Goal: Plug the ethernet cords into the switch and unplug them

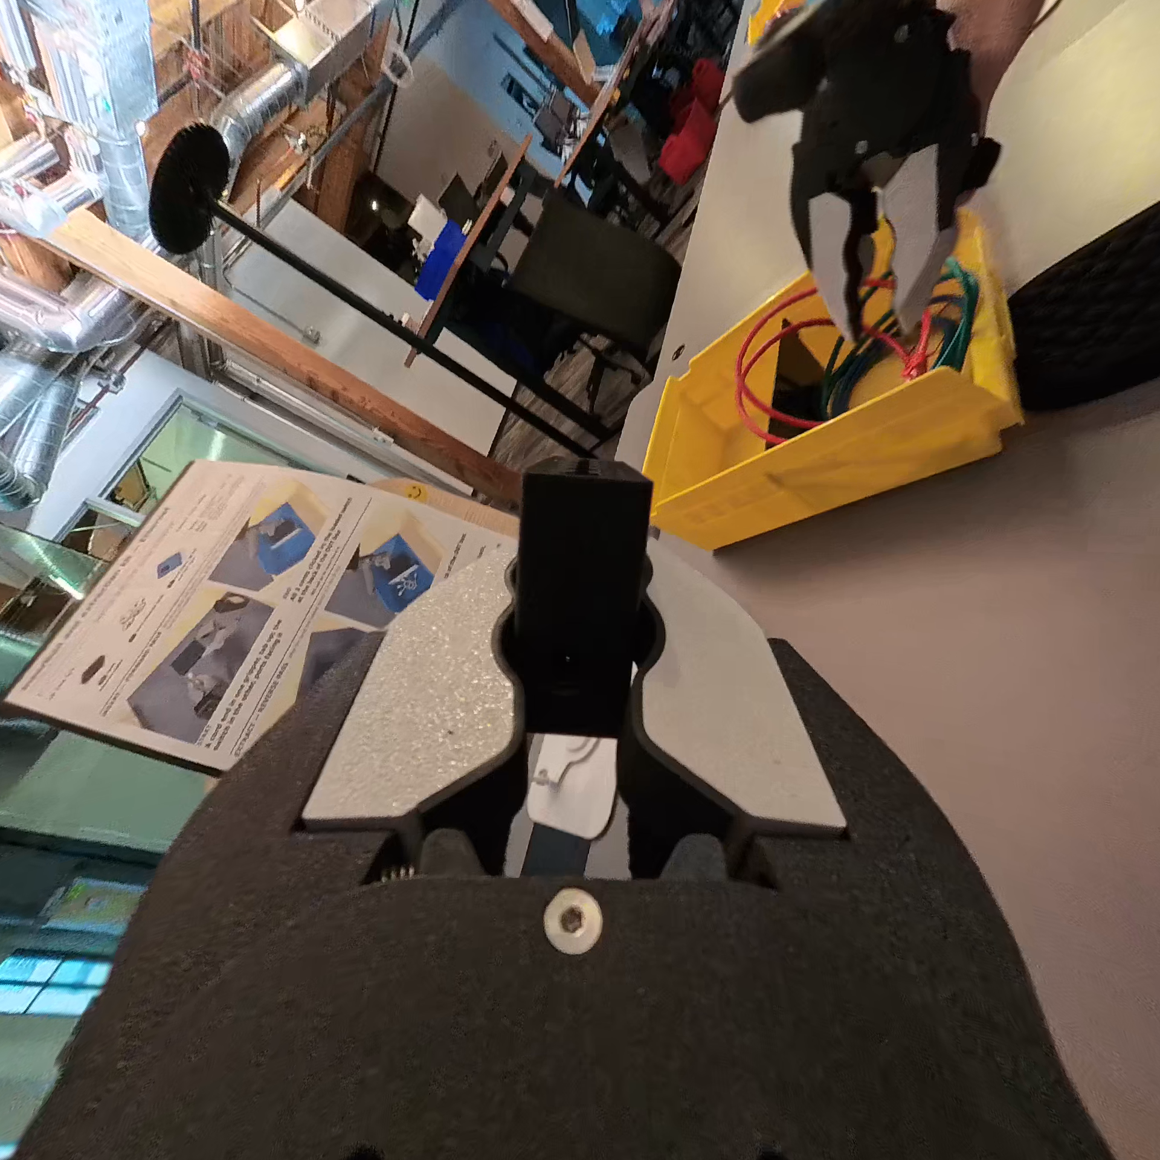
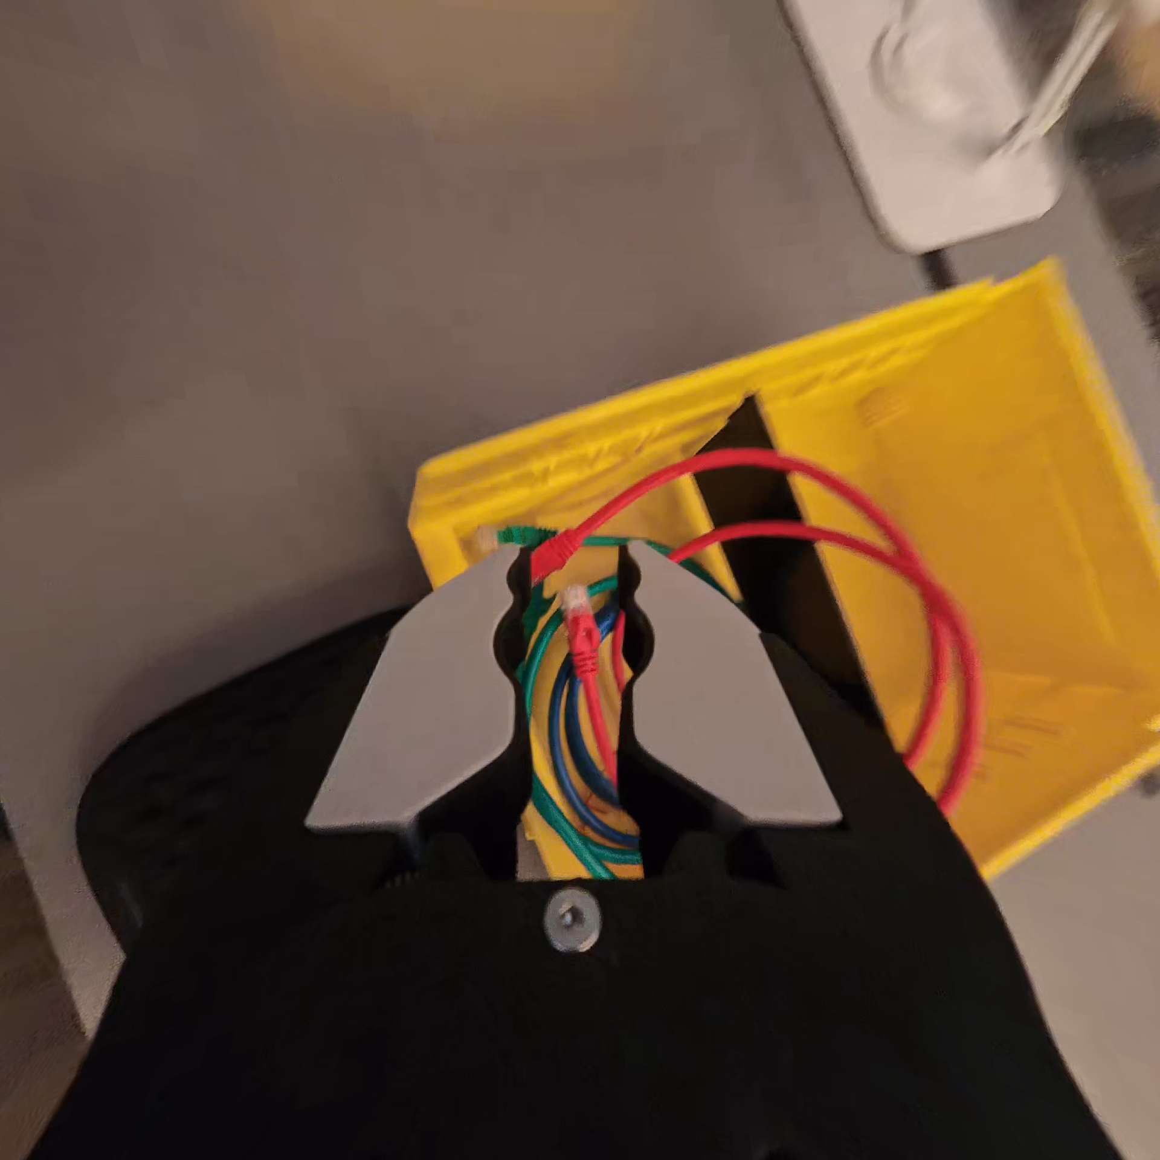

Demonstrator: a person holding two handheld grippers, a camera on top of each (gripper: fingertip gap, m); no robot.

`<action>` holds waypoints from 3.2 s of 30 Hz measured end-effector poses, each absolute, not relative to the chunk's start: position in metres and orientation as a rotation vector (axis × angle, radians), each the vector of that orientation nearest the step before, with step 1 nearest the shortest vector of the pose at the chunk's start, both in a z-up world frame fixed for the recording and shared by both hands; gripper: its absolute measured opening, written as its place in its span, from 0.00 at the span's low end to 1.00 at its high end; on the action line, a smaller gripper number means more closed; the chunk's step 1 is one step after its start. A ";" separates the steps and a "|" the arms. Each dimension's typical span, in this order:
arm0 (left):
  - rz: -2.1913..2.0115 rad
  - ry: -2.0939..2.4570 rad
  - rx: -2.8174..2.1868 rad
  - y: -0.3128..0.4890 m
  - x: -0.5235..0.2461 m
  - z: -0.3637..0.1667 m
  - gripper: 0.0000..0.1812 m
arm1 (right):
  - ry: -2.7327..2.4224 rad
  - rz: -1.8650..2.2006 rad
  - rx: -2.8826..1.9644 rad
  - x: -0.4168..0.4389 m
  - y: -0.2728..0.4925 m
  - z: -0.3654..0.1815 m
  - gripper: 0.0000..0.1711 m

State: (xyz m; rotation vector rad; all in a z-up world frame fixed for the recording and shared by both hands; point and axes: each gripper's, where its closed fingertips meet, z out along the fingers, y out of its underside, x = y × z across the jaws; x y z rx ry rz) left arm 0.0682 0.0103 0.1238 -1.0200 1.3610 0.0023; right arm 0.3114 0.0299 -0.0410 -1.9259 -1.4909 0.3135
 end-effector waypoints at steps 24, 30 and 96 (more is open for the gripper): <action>-0.066 1.448 -0.989 0.009 0.092 0.100 0.17 | -1.748 -0.320 -0.947 0.107 -0.007 0.121 0.16; 0.057 1.327 -1.188 0.049 0.054 0.091 0.15 | -1.804 -0.474 -1.419 0.238 0.103 0.102 0.16; -0.228 0.233 -2.351 0.023 -0.262 -0.013 0.31 | -0.485 0.172 -2.828 0.467 0.083 -0.123 0.14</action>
